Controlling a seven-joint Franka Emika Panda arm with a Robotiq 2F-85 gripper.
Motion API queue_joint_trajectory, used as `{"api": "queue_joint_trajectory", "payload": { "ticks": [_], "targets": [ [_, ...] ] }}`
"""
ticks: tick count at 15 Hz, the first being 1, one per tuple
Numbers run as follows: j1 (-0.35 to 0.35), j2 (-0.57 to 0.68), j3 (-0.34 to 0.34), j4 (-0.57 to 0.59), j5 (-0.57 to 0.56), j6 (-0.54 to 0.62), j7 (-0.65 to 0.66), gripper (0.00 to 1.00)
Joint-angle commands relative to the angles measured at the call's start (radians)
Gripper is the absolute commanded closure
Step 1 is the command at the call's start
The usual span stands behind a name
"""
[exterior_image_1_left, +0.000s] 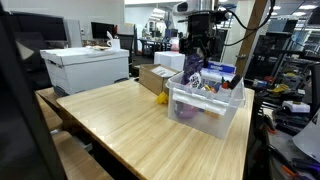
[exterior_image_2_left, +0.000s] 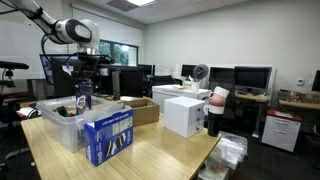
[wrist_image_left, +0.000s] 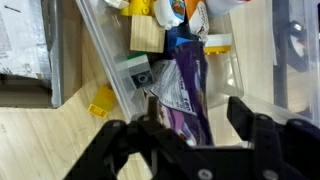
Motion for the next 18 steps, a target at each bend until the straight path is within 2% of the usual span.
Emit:
{"api": "queue_joint_trajectory", "payload": {
  "ticks": [1, 4, 8, 13, 18],
  "targets": [
    [-0.012, -0.001, 0.013, -0.004, -0.006, 0.008, -0.002, 0.56],
    [-0.012, -0.001, 0.014, -0.003, -0.007, 0.008, -0.002, 0.75],
    [-0.012, 0.000, 0.014, -0.003, -0.007, 0.009, -0.002, 0.92],
    [-0.012, 0.001, 0.014, -0.004, -0.007, 0.008, -0.002, 0.98],
    [-0.012, 0.001, 0.014, -0.004, -0.007, 0.009, -0.002, 0.95]
  ]
}}
